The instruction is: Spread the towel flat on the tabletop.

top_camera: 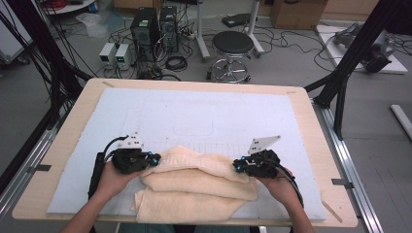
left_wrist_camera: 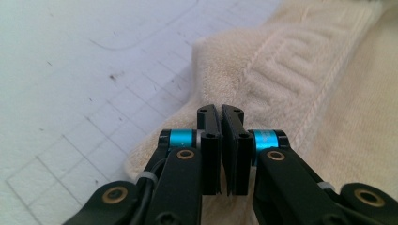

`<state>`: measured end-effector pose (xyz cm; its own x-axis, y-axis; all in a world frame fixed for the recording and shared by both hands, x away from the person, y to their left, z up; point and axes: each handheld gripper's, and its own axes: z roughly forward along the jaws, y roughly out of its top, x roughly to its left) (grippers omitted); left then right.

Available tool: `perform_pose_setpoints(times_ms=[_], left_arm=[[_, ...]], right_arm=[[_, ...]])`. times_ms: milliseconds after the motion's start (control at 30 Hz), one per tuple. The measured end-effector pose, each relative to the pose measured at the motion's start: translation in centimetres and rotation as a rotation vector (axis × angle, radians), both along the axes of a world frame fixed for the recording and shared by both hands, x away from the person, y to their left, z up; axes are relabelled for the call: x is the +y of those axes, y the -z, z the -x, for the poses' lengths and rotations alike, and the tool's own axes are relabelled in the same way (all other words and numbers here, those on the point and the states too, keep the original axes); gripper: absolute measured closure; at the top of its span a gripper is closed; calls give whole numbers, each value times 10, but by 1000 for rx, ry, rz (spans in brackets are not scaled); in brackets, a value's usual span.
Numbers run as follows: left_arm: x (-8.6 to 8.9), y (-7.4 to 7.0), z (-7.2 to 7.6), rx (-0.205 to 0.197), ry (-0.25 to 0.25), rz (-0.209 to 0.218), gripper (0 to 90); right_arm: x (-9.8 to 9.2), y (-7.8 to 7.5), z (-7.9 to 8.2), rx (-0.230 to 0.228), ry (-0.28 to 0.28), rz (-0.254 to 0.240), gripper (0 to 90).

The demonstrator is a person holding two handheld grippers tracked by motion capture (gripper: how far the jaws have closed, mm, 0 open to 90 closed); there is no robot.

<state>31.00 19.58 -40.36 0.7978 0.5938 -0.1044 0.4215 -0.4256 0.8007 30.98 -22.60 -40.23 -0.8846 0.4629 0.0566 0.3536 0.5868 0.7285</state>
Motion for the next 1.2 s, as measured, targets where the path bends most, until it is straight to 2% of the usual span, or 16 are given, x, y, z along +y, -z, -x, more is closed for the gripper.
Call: perform_pose_setpoints(times_ms=[300,433,533,633,700,767,800,900,1000,1067,1133,1200], left_arm=[[6,-34,-8,-78,-45,60,859],[10,-40,-2,-103,-45,60,859],[11,-40,4,-104,-33,53,859],[11,-34,7,-97,-26,39,859],[9,-28,9,-84,-22,34,859],[8,-22,11,-79,-13,20,859],[7,-19,12,-76,-12,22,859],[8,-14,13,-58,-11,24,859],[8,-15,11,-49,-6,40,859],[6,-17,10,-54,-3,40,859],[3,-17,9,-56,1,43,859],[0,-17,9,-54,3,44,859]], right_arm=[[1,-34,-12,-57,12,-40,829],[2,-48,-8,-86,4,-60,833],[3,-52,-2,-92,-18,-56,834],[6,-43,1,-62,-39,-13,828],[8,-29,1,-4,-48,20,823],[12,-13,2,24,-55,70,822],[13,-6,2,33,-57,76,821],[14,2,1,52,-51,64,822],[12,0,-4,63,-41,24,818],[14,0,-11,104,-30,4,738],[18,4,-17,130,-24,19,697],[24,9,-20,134,-28,42,684]])
